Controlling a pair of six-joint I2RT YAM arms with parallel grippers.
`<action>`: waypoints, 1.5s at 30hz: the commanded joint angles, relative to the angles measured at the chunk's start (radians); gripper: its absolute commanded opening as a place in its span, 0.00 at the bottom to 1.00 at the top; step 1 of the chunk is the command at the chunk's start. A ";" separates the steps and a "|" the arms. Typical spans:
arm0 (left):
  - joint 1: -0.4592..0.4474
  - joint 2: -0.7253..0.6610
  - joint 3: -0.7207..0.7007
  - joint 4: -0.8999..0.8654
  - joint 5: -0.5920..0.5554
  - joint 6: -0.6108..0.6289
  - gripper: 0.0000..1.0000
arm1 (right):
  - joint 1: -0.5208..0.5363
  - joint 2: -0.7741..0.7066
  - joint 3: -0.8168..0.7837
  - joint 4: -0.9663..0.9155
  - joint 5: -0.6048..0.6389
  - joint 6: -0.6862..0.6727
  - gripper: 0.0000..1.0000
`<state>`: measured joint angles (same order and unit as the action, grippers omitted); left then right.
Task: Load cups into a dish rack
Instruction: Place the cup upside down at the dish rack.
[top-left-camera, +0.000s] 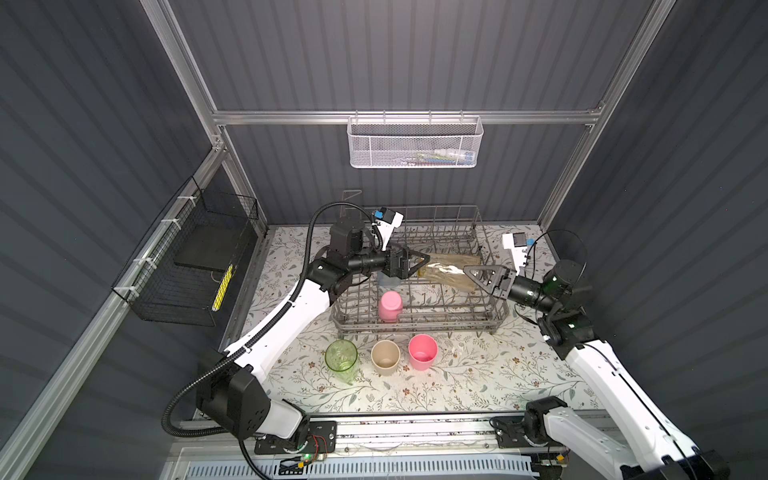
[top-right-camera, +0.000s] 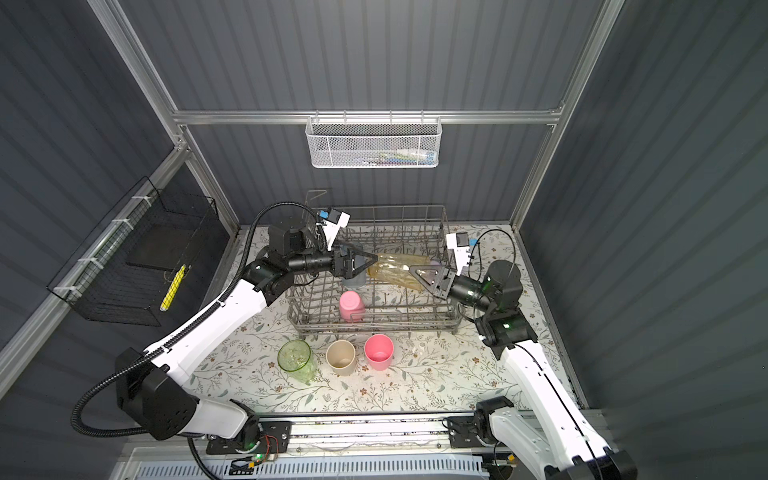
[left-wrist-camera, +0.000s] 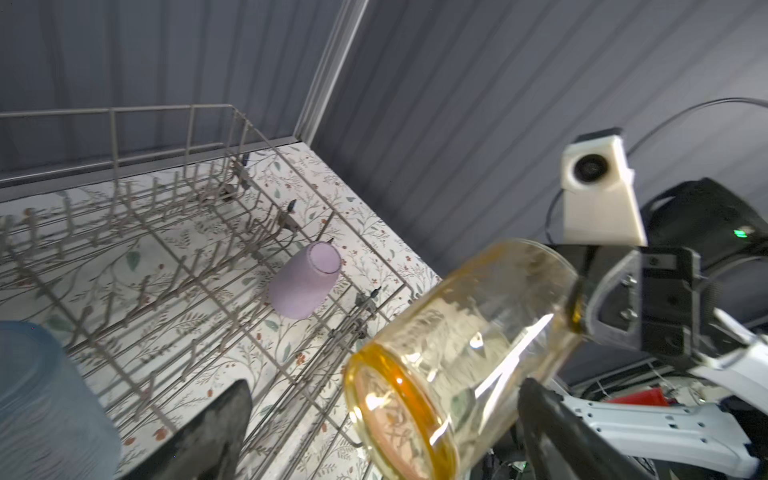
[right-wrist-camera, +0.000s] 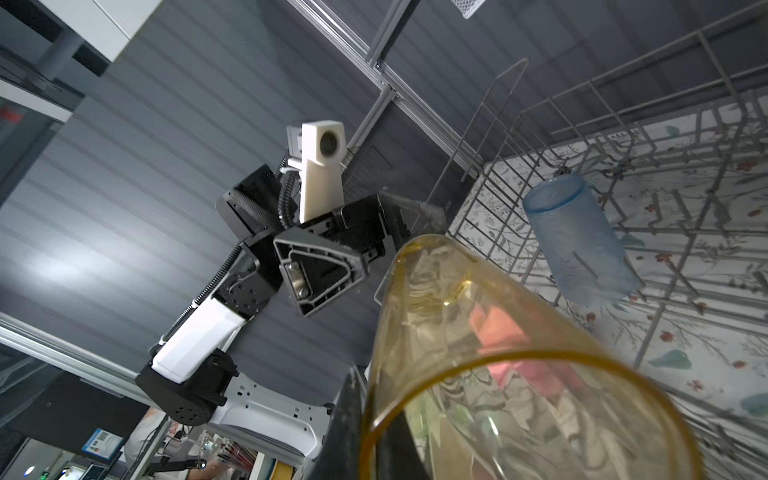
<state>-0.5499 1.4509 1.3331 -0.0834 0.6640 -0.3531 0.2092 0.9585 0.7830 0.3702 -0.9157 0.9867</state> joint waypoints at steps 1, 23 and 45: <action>0.006 -0.011 -0.009 0.108 0.131 -0.040 1.00 | -0.015 0.027 -0.004 0.409 -0.096 0.219 0.00; 0.004 0.063 -0.011 0.231 0.254 -0.124 0.93 | -0.016 0.262 -0.016 0.833 -0.190 0.485 0.00; 0.001 0.070 -0.015 0.252 0.284 -0.130 0.64 | -0.016 0.420 0.019 1.104 -0.225 0.676 0.00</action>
<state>-0.5423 1.5154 1.3258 0.1360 0.9451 -0.4839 0.1879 1.3678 0.7673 1.3937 -1.1210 1.6203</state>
